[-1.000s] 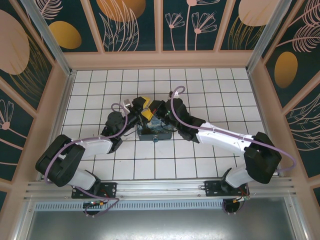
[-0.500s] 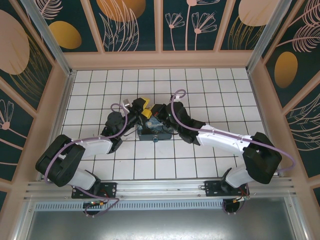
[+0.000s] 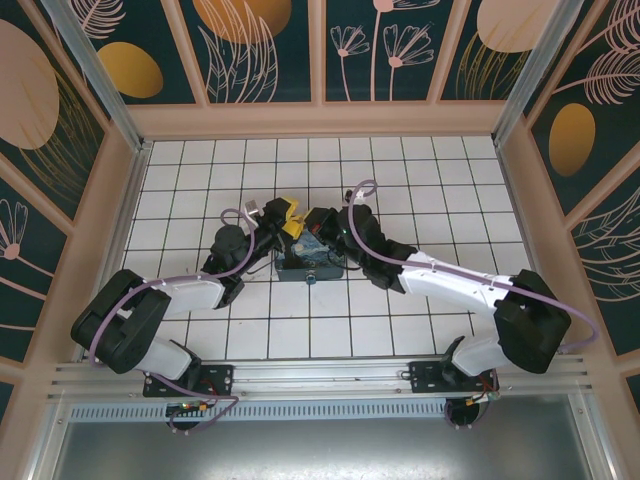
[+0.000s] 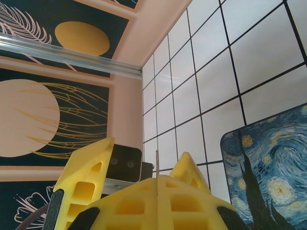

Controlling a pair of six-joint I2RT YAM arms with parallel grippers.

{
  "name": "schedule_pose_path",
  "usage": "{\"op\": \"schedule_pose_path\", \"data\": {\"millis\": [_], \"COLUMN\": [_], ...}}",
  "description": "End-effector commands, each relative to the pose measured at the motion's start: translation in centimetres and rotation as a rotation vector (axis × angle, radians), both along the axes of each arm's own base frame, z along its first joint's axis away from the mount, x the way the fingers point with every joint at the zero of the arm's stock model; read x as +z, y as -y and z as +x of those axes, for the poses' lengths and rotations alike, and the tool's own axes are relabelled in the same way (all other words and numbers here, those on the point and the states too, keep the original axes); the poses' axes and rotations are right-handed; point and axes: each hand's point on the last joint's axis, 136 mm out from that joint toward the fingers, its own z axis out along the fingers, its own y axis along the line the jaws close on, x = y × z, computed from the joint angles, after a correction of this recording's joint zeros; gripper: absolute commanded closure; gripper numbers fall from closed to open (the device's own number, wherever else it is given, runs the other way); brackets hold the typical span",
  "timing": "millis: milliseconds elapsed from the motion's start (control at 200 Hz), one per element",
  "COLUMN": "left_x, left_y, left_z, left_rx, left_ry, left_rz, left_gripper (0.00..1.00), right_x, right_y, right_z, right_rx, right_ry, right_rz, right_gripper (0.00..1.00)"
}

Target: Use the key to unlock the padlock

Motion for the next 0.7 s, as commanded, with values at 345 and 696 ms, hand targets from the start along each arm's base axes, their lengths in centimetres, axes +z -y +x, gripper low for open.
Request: {"op": "schedule_pose_path", "data": {"millis": [345,696], "left_x": [0.27,-0.16], "left_y": [-0.09,-0.05], "left_z": [0.05,0.08], "left_rx": [0.016,0.016], "left_ry": [0.033,0.025], "left_rz": [0.017,0.03], "left_gripper": [0.56,0.59], "right_x": [0.51,1.14], "right_y": [1.03,0.92], "right_z": [0.03,0.16], "right_rx": [-0.031,-0.03], "right_ry": [0.015,0.027], "right_rz": [0.023,0.029], "right_gripper": [1.0,1.0]}}
